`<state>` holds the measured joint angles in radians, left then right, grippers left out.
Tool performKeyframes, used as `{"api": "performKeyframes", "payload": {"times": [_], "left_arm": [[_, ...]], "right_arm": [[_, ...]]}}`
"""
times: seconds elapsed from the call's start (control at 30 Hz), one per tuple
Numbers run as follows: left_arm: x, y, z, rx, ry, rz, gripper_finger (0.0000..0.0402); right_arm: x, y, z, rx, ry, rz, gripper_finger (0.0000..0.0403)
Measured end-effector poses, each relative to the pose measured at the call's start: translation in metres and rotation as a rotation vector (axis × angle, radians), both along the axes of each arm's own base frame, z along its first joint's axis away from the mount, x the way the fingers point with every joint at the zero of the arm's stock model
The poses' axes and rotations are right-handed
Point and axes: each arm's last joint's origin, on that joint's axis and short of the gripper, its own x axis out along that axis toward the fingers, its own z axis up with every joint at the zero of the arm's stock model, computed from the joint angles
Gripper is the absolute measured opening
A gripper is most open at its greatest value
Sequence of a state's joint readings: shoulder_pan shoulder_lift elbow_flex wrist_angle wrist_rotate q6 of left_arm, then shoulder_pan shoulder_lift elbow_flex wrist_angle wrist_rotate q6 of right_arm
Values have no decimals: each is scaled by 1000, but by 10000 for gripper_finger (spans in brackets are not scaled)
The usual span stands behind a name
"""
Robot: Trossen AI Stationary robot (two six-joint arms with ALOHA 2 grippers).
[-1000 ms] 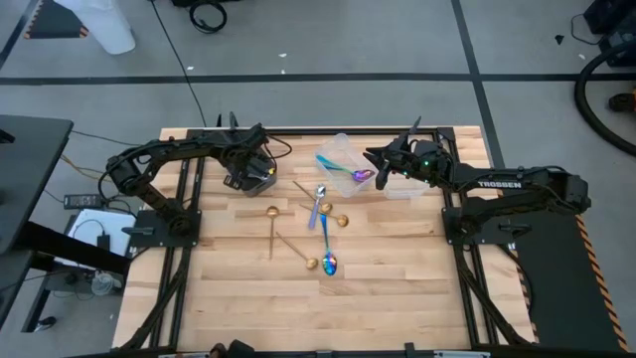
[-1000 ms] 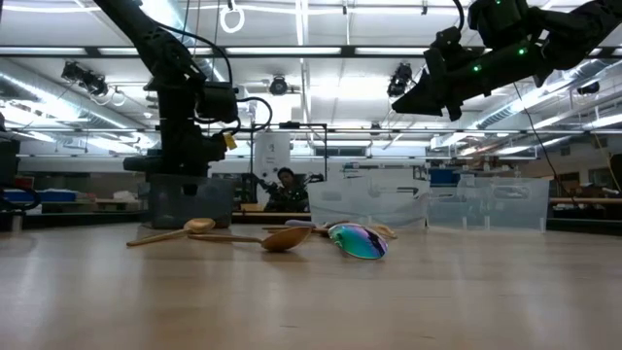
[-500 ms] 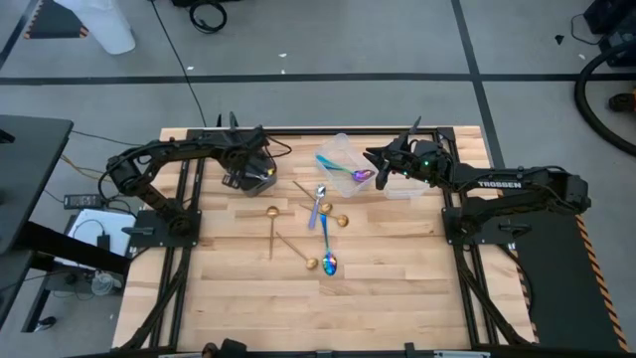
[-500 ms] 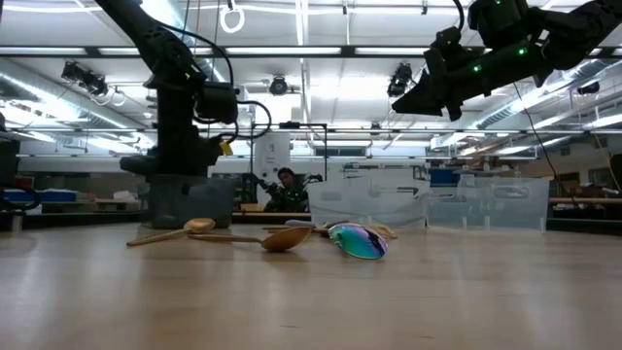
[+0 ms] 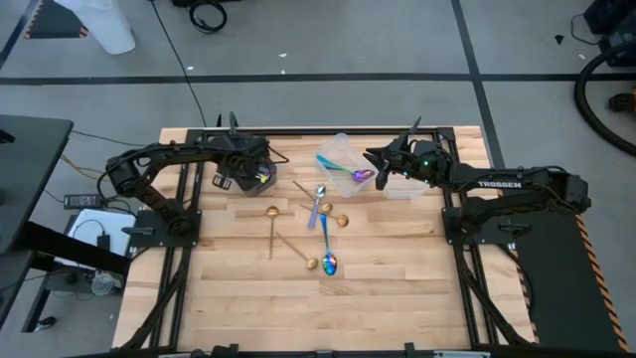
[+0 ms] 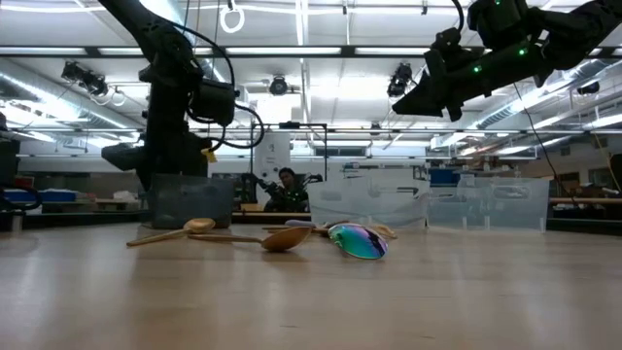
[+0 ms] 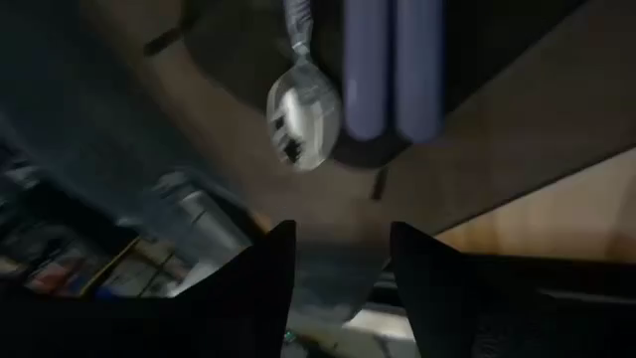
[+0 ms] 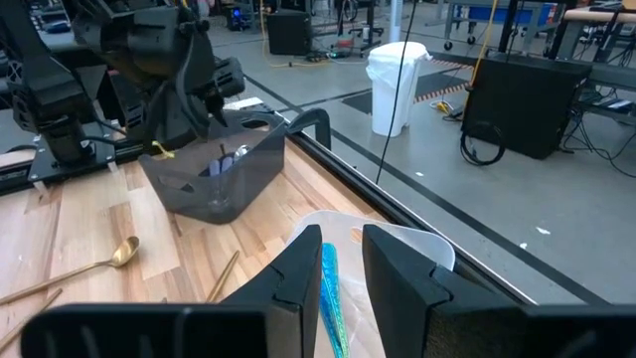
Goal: Sort silverware by color (type)
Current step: Put the blue spoon into the left transparent bin
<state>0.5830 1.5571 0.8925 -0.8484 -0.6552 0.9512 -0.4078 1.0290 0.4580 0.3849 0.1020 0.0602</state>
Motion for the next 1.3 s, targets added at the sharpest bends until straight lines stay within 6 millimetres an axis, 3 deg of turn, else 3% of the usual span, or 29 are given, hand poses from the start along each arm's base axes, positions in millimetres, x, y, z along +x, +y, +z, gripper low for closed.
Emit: {"api": "performKeyframes", "payload": {"times": [0.17, 0.47, 0.87, 1.0, 1.13, 1.3], "left_arm": [[0, -4, 13, 78, -9, -6, 173], [13, 3, 68, 206, -242, 99, 173], [44, 0, 138, 71, -707, 154, 173], [58, -14, 156, -91, -904, 160, 173], [69, -31, 167, -434, -1076, 176, 173], [79, -56, 168, -774, -1099, 143, 173]], "right_arm": [[0, 0, 0, -2, 1, 1, 87], [0, 0, 0, -3, 2, 0, 87], [0, 0, -2, -11, 26, 4, 87], [-1, 0, -3, -16, 51, 7, 87], [-1, 0, -4, -16, 54, 7, 87], [-1, 0, -4, -5, 48, 6, 87]]}}
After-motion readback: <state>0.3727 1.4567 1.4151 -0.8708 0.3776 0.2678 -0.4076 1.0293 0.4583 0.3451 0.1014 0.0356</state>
